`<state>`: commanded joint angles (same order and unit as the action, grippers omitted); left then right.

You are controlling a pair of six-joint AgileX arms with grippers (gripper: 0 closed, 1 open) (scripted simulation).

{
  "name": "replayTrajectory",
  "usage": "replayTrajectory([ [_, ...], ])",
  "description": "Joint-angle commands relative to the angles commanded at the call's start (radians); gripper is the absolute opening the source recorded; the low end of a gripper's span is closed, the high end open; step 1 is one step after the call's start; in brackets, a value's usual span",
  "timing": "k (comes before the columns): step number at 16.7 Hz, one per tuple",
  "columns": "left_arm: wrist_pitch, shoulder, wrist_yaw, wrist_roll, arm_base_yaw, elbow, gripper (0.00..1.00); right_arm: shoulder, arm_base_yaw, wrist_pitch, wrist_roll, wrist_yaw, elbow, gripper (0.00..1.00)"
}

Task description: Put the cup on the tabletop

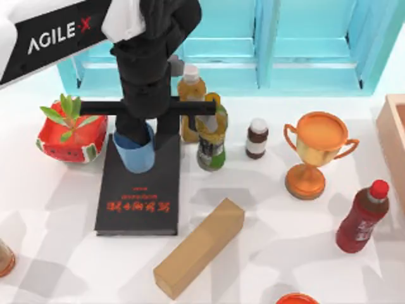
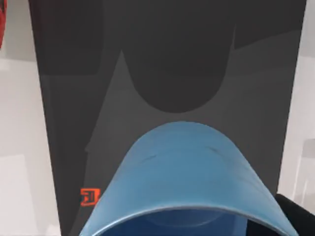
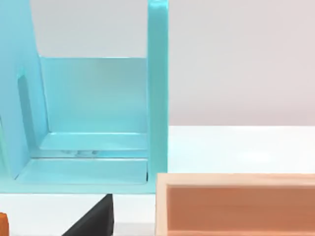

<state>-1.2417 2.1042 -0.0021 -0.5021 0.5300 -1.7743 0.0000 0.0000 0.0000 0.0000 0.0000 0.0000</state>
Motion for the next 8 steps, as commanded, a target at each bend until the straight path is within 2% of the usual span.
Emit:
replayTrajectory([
  [4,0.001,-0.062,-0.006,0.048,-0.048,0.053,0.0,0.0,0.0,0.0,0.0,0.0,0.0,1.0],
  [8,0.016,-0.207,-0.018,0.172,-0.188,0.178,0.0,0.0,0.0,0.0,0.0,0.0,0.0,1.0],
])
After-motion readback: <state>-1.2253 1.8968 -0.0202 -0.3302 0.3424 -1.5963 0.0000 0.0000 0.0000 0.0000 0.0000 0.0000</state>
